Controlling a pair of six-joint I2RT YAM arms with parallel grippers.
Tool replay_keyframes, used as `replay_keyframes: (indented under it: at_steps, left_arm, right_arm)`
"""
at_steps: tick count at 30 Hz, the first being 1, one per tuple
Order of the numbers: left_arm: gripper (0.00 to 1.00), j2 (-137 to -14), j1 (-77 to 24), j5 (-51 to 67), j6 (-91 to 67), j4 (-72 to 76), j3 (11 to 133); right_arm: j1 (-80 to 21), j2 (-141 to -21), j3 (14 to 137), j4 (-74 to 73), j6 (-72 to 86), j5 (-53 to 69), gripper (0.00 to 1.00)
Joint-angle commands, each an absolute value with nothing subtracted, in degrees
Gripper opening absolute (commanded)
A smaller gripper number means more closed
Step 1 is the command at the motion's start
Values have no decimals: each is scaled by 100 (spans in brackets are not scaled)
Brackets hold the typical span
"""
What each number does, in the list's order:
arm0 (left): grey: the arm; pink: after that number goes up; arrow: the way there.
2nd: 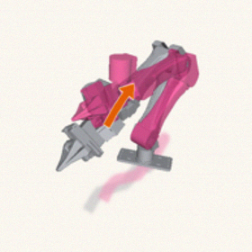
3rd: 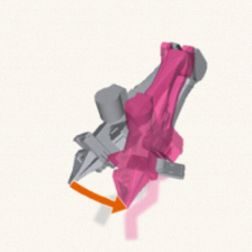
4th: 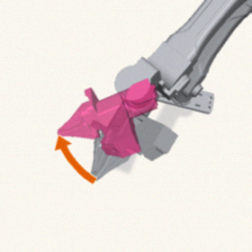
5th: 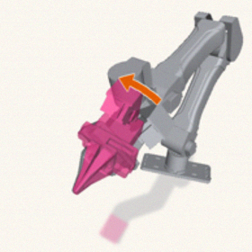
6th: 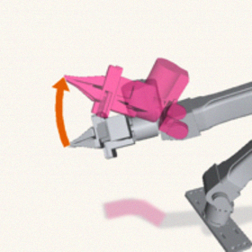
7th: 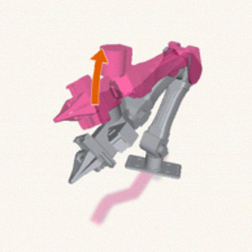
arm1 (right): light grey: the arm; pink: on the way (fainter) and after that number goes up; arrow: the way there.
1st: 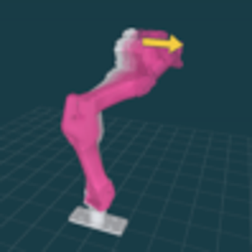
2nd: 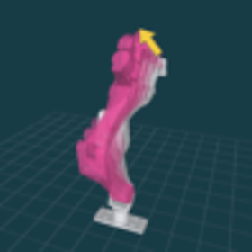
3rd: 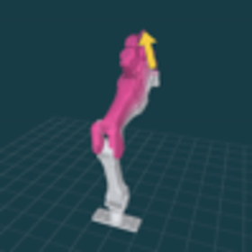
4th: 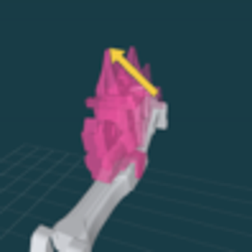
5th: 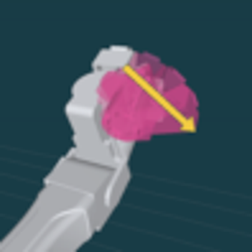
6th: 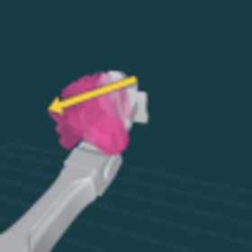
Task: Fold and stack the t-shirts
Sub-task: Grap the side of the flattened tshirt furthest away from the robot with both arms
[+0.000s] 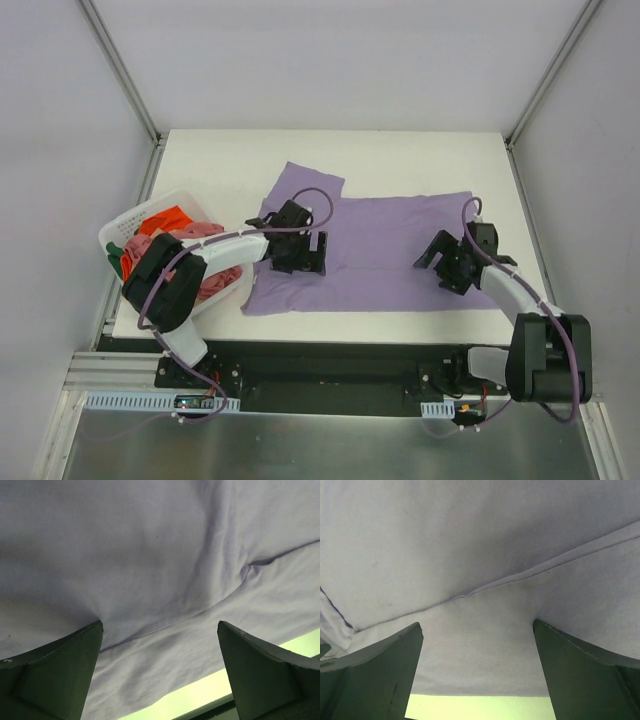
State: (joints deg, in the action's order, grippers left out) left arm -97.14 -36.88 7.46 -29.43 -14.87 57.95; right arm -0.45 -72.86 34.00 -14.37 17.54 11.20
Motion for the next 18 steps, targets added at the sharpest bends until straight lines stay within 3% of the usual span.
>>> replay_keyframes:
  at_steps: [1, 9, 18]
  left_arm:
    - [99, -9352, -3849, 800, -2997, -1696, 5397]
    - [99, -8983, -3937, 615, -3348, -1696, 5045]
    - [99, -8666, -3999, 413, -3542, -1688, 4913]
  right_arm:
    - [-26, -6945, 2647, -2610, 1933, 904, 96]
    - [-26, -5838, 2048, -2830, 2214, 1010, 96]
    - [-26, -5054, 2197, -3568, 2276, 529, 96]
